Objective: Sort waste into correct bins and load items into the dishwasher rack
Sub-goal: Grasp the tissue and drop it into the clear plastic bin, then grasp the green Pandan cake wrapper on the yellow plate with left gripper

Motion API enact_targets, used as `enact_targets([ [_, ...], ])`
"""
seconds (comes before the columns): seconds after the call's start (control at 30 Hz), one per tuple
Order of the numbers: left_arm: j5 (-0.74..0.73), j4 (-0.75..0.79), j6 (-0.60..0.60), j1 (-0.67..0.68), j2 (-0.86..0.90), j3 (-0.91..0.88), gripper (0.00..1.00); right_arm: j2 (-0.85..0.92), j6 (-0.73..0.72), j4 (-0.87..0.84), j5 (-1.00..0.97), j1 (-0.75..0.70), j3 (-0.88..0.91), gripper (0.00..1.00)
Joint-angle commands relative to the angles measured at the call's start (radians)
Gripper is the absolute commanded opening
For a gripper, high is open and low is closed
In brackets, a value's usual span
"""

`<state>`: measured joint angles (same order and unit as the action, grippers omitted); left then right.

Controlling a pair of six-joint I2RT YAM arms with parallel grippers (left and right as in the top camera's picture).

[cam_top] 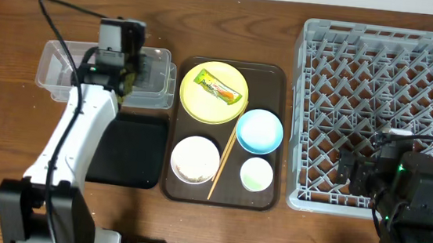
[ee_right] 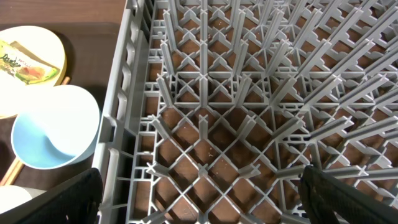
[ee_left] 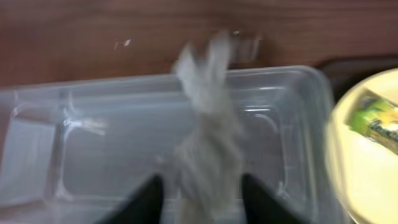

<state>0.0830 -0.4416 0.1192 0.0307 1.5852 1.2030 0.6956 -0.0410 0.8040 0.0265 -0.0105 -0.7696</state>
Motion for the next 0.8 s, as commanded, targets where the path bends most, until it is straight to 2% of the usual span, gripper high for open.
enact_targets([
  [0.0, 0.006, 0.002, -0.032, -0.007, 0.004, 0.011, 0.49, -0.002, -0.010, 0.002, 0.004, 0.004, -0.020, 0.99],
  [0.13, -0.051, -0.009, -0.051, 0.023, -0.017, 0.011, 0.58, -0.002, -0.010, 0.002, 0.004, 0.004, -0.020, 0.99],
  [0.23, -0.122, -0.023, -0.182, 0.063, -0.027, 0.011, 0.58, -0.002, -0.010, 0.002, 0.004, 0.004, -0.020, 0.99],
  [0.37, -0.173, -0.036, -0.435, 0.148, -0.018, 0.011, 0.59, -0.002, -0.010, 0.002, 0.004, 0.004, -0.020, 0.99],
  [0.43, -0.173, -0.027, -0.513, 0.195, -0.007, 0.009, 0.70, -0.002, -0.010, 0.002, 0.004, 0.004, -0.020, 0.99],
  [0.47, -0.173, -0.018, -0.546, 0.217, 0.001, 0.009, 0.71, -0.002, -0.010, 0.002, 0.004, 0.004, -0.020, 0.99],
  [0.77, -0.173, 0.049, -0.871, 0.348, 0.149, 0.009, 0.71, -0.002, -0.010, 0.003, 0.004, 0.004, -0.020, 0.99],
])
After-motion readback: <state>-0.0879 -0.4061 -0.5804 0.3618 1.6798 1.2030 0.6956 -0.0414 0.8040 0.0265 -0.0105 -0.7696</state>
